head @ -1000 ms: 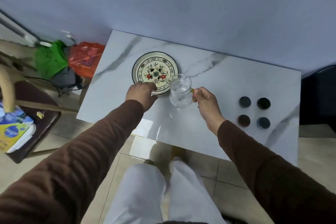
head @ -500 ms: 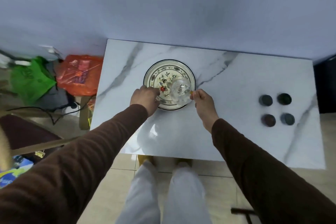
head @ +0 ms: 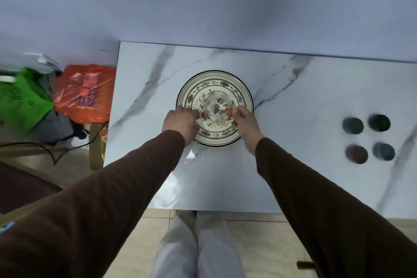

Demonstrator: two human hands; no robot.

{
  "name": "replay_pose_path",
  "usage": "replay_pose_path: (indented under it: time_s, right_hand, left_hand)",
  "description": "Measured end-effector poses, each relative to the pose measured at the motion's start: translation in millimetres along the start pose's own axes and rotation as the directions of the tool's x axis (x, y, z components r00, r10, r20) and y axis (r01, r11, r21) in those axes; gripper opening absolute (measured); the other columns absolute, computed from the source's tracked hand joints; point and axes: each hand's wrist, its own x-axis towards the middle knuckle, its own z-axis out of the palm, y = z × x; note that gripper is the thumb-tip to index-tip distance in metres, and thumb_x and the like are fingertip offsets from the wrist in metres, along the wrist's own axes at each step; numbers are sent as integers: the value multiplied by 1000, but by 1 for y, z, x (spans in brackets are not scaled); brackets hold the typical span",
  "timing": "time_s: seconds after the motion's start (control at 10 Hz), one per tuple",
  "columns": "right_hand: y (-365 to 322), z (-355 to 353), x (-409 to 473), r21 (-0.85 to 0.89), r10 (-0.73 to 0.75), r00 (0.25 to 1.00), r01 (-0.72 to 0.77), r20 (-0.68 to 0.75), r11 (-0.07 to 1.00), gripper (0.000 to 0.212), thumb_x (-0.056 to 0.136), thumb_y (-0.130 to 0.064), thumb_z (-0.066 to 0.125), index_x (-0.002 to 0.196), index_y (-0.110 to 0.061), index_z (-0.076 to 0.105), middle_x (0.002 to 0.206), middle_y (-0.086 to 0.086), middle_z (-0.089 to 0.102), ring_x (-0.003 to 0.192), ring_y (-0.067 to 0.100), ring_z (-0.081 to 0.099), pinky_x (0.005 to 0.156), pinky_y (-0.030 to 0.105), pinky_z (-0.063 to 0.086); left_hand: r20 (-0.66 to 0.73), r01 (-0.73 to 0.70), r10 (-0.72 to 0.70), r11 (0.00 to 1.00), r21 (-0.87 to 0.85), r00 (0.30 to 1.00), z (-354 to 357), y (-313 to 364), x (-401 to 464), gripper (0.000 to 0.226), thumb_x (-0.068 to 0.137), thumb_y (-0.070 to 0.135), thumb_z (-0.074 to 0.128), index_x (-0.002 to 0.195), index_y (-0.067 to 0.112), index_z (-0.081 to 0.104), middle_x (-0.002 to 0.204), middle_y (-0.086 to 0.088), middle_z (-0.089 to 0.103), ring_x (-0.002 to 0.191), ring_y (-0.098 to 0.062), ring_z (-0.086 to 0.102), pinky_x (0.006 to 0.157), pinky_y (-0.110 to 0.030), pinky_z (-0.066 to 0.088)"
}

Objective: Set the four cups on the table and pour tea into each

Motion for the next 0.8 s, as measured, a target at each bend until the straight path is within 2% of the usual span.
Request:
replay_pose_path:
  time_s: [0.1, 0.2, 0.3, 0.4, 0.5, 0.6, 0.7, 0.8]
  right_hand:
    - [5, 1, 8, 20, 16, 1000, -16, 8, 1000, 36, 101, -24, 45, 67, -29, 56, 94, 7, 61, 85, 18, 50, 87, 38, 46]
    - [7, 0, 13, 13, 19, 1000, -19, 11, 1000, 28, 102, -25, 43, 76, -24, 53, 101, 17, 63, 87, 18, 51, 87, 39, 49]
    - [7, 0, 14, -9, 15, 1000, -15, 5, 1000, 26, 103, -25, 42, 79, -22, 51, 93, 4, 58, 82, 18, 49, 77, 31, 43]
    - [7, -1, 15, -70, -33, 999, 32, -11, 997, 22, 102, -25, 44, 82, -20, 53, 93, -2, 57, 80, 13, 51, 75, 26, 42]
    - [3, -6, 10, -125, -53, 998, 48, -40, 991, 12, 100, -26, 52, 104, -17, 58, 108, -4, 54, 95, 12, 55, 86, 26, 44]
    - [-2, -14, -1, -168, 4, 999, -10, -35, 986, 39, 96, -27, 58, 130, -11, 49, 119, 1, 53, 104, 17, 53, 90, 28, 41]
    - [-11, -25, -22, -326, -1, 1000, -6, -22, 945, 37, 93, -24, 62, 125, -7, 55, 115, 5, 58, 105, 24, 57, 90, 33, 46]
    - [-23, -32, -48, -499, -58, 998, 65, 31, 864, 36, 93, -26, 61, 126, -10, 57, 126, 8, 58, 114, 26, 57, 98, 36, 46]
  left_hand:
    - [14, -6, 6, 1000, -7, 1000, 5, -1, 5, 32, 88, 26, 54, 120, 21, 59, 120, -3, 64, 115, -28, 50, 91, -37, 40]
    - [18, -7, 7, 1000, -14, 1000, 8, -1, 8, 33, 88, 26, 54, 120, 21, 59, 120, -3, 64, 114, -28, 50, 90, -38, 40]
    - [24, -5, 5, 1000, -4, 1000, 8, 0, 11, 34, 87, 26, 54, 120, 21, 59, 119, -4, 65, 113, -29, 50, 89, -38, 41]
    - [35, -6, 6, 1000, -3, 999, 7, 0, 10, 33, 88, 27, 54, 120, 21, 59, 119, -4, 64, 113, -29, 50, 89, -37, 41]
    - [45, -1, 1, 1000, -3, 999, 3, 0, 6, 32, 88, 29, 53, 119, 21, 59, 121, -3, 64, 114, -28, 49, 89, -37, 40]
    - [30, 3, -3, 1000, -8, 1000, -7, 1, -1, 32, 87, 29, 55, 118, 22, 60, 120, -3, 64, 114, -28, 50, 90, -37, 41]
    - [17, 1, -1, 1000, -12, 1000, -21, 4, -16, 33, 87, 30, 57, 119, 22, 61, 119, -3, 65, 114, -28, 51, 90, -37, 42]
    - [-2, -6, 5, 1000, -17, 1000, -39, 6, -29, 36, 86, 32, 58, 121, 24, 60, 121, -3, 64, 115, -28, 51, 91, -37, 43]
